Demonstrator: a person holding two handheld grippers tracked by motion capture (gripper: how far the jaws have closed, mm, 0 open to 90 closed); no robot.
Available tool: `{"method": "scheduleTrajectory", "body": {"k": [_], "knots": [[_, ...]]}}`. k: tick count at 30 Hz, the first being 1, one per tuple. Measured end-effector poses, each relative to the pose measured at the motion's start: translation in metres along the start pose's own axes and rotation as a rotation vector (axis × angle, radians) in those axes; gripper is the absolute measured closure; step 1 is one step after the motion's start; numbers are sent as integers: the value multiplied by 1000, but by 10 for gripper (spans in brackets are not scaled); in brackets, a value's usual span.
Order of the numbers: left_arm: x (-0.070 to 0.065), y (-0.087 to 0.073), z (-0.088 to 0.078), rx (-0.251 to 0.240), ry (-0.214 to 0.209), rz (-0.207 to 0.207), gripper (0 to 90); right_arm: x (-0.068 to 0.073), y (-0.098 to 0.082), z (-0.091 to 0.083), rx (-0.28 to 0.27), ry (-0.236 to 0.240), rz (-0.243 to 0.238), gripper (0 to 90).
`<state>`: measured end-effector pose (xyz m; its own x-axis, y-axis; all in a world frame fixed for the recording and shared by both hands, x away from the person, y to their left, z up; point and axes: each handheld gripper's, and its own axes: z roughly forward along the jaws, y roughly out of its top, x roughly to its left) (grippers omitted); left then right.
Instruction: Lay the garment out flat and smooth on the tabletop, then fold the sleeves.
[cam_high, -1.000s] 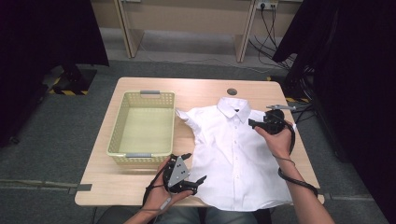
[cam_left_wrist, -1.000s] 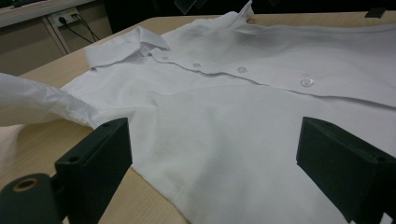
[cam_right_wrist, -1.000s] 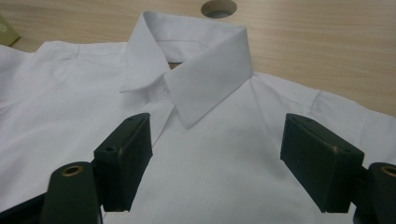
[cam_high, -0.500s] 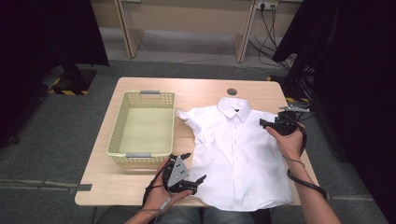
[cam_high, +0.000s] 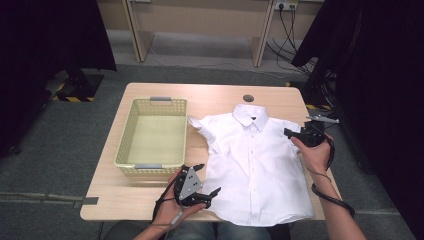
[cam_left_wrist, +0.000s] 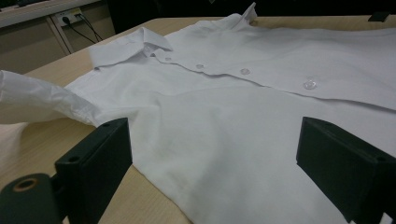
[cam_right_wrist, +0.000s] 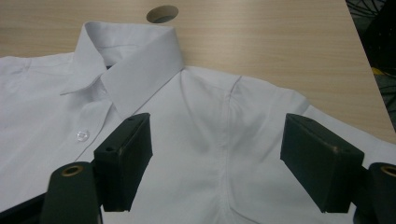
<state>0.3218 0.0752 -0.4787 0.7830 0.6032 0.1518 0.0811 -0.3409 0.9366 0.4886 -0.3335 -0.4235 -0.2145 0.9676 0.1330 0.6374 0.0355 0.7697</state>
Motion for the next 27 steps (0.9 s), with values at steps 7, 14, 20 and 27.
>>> {"method": "scheduleTrajectory", "body": {"k": [7, 14, 20, 27], "knots": [[0, 0, 0, 0, 0, 4, 98, -1, 1, -2, -7, -2, -1, 254], [0, 0, -1, -5, 0, 2, 98, -8, 2, 0, 6, -22, 7, 254], [0, 0, -1, -5, 2, 6, 98, -16, 3, 3, 17, -41, 13, 263], [0, 0, -1, -3, 3, 3, 98, -23, 5, 6, 32, -62, 21, 272]]}}
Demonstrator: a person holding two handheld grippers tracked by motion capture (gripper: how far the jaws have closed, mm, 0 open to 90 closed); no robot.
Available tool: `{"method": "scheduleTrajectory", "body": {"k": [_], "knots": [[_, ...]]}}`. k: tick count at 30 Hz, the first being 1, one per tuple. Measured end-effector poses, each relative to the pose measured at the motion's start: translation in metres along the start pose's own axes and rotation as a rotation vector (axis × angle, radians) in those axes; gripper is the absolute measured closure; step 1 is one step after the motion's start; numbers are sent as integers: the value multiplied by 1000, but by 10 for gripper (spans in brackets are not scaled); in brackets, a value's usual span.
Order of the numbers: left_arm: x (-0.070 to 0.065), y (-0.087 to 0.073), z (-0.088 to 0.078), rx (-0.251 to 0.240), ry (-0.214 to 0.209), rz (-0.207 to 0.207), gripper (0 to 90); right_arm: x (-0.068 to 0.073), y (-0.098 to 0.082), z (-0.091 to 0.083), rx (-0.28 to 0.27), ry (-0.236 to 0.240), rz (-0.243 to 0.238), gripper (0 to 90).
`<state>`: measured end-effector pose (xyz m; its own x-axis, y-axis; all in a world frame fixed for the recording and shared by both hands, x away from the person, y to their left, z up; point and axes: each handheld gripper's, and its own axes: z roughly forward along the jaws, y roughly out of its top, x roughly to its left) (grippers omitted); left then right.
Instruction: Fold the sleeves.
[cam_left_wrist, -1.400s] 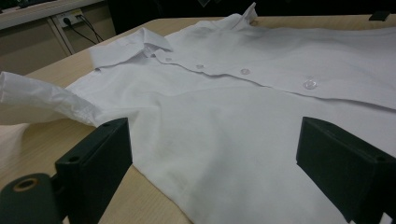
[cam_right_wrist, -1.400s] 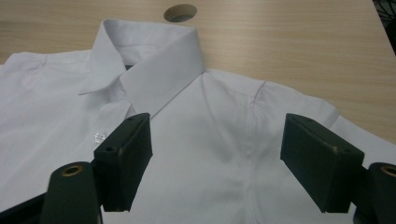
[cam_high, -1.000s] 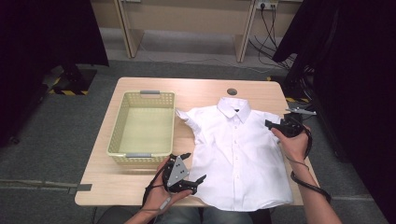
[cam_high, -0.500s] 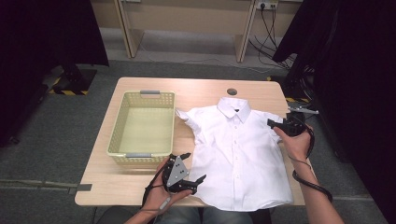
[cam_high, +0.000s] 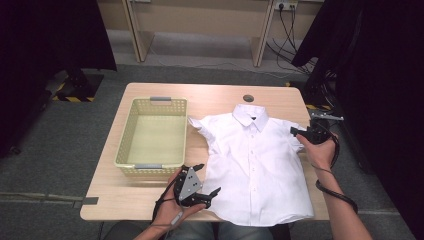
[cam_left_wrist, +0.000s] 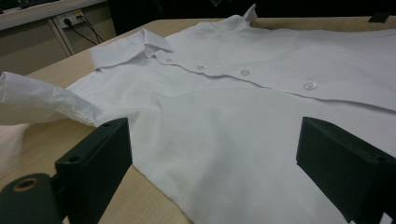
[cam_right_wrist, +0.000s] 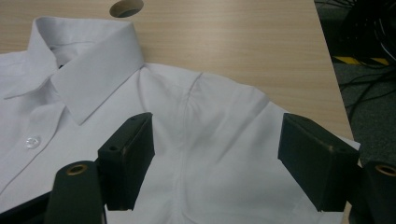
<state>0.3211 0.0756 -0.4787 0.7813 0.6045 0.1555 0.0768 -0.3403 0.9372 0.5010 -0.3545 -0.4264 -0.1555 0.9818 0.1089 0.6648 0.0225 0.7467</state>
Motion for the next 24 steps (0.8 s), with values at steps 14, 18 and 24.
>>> {"method": "scheduleTrajectory", "body": {"k": [14, 18, 24], "knots": [[0, 0, 0, 2, 1, 5, 97, -20, -5, 8, 42, -56, 17, 285], [-1, 0, 0, 1, 1, 7, 97, -24, -8, 12, 59, -66, 23, 285], [0, 0, 0, -3, 0, 5, 97, -31, -13, 19, 83, -101, 25, 293]]}}
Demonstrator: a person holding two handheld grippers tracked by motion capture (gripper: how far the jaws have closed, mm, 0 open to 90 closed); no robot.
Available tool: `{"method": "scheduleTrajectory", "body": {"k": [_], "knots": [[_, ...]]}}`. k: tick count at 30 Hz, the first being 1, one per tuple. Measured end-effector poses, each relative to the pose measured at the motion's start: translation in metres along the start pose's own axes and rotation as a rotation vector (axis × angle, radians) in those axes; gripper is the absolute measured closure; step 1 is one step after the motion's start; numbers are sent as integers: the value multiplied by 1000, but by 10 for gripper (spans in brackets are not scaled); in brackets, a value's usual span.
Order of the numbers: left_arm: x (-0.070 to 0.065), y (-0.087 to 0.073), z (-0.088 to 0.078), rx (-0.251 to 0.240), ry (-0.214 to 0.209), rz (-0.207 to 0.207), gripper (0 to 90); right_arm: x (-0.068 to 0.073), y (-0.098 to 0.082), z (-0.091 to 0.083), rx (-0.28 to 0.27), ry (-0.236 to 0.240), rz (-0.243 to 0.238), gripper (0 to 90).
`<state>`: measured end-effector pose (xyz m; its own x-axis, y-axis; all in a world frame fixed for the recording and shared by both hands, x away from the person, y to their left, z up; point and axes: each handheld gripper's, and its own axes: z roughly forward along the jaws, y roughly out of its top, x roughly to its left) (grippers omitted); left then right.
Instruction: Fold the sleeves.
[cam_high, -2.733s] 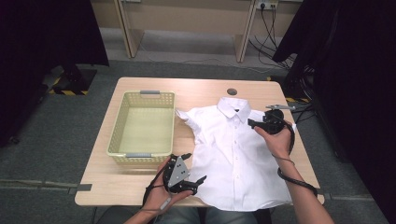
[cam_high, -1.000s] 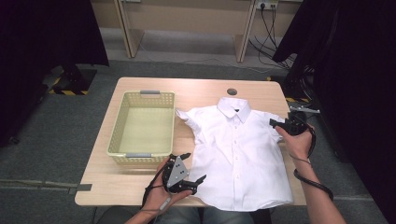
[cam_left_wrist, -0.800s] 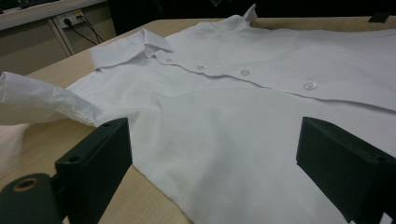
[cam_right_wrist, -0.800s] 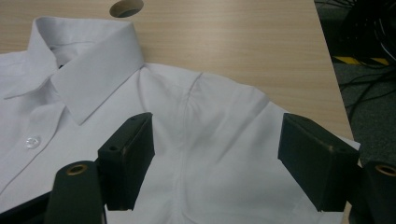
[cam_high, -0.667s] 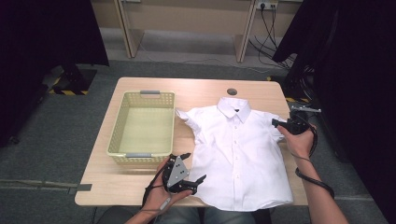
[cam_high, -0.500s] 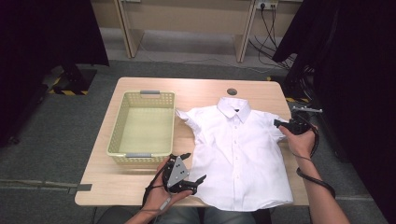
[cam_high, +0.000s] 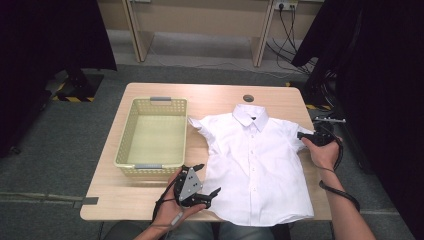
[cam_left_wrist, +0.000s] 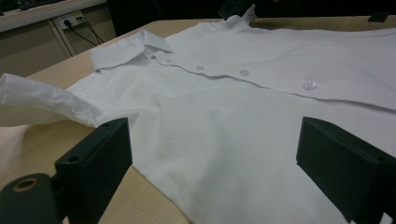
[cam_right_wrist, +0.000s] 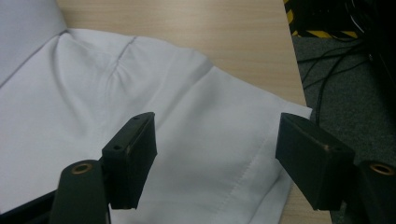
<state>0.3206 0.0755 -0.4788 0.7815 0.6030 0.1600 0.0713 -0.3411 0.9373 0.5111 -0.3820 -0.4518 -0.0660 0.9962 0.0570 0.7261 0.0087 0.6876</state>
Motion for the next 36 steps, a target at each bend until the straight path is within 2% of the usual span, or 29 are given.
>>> {"method": "scheduleTrajectory", "body": {"k": [7, 13, 15, 17, 18, 20, 21, 22, 26, 31, 36], "knots": [[0, 0, 0, 1, 2, 0, 97, -4, -5, 7, 30, -18, 12, 345], [0, 0, 0, 2, 3, 0, 97, -4, -7, 8, 23, -24, -15, 438], [0, 0, 0, 1, 3, 0, 97, -3, -8, 8, 16, -45, -40, 503], [0, 0, 0, 1, 2, 1, 97, -3, -9, 8, 10, -50, -48, 522], [0, 0, 0, 1, 2, 2, 97, -1, -10, 7, 2, -45, -55, 584], [0, 0, 0, 1, 2, 3, 97, 0, -11, 7, -2, -45, -58, 609], [0, 0, 0, 0, 2, 3, 97, 2, -11, 8, -9, -43, -65, 665], [0, 0, 0, 0, 2, 3, 97, 2, -11, 8, -9, -43, -65, 665], [-1, 0, 0, 0, 2, 4, 95, 4, -12, 8, -23, -26, -59, 780], [-1, 0, 0, 0, 3, 5, 95, 4, -13, 8, -19, -14, -51, 852], [-1, 0, 0, 3, 4, 7, 95, 3, -11, 7, -10, -2, -47, 875]]}}
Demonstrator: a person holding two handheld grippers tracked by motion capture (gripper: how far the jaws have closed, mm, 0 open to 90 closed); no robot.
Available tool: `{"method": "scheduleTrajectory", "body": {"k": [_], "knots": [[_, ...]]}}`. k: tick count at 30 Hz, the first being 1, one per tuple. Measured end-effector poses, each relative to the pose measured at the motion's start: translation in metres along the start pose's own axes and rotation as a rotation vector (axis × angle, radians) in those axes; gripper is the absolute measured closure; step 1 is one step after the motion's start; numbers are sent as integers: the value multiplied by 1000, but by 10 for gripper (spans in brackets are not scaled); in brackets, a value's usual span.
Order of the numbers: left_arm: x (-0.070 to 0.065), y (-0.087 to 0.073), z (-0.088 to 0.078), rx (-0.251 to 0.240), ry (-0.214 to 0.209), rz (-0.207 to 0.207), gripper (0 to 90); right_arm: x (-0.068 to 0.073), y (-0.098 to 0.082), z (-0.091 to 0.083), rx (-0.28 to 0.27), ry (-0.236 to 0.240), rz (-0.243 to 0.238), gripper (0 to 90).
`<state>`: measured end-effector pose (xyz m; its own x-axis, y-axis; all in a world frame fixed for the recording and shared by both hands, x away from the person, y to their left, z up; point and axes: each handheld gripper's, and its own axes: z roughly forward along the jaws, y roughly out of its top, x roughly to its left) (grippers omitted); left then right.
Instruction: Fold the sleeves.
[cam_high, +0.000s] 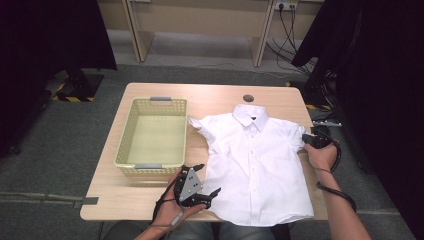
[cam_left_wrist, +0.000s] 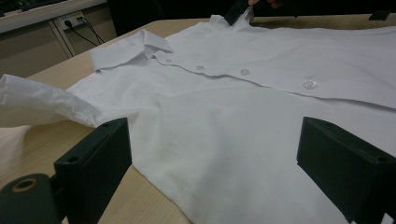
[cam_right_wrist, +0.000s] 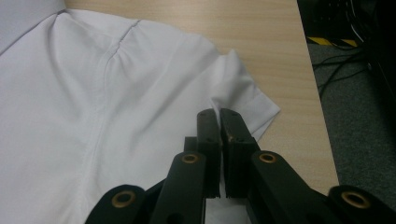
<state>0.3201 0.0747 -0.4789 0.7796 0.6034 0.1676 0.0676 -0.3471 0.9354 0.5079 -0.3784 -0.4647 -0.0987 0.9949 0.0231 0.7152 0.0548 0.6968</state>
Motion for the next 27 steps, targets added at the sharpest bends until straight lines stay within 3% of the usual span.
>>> {"method": "scheduleTrajectory", "body": {"k": [4, 8, 15, 23, 27], "knots": [[0, 0, 0, -2, 0, -1, 94, 1, 1, -1, 5, -2, -3, 884], [0, 0, 0, -1, 0, 0, 95, 2, 5, -5, -16, 3, 16, 884], [0, 0, 0, -2, 2, 3, 94, 10, 14, -18, -73, 26, 4, 884], [0, 0, 0, -1, 2, 1, 94, 25, 23, -31, -124, 62, -21, 884], [0, 0, 0, 0, 2, 4, 94, 41, 27, -36, -143, 95, -51, 883]]}}
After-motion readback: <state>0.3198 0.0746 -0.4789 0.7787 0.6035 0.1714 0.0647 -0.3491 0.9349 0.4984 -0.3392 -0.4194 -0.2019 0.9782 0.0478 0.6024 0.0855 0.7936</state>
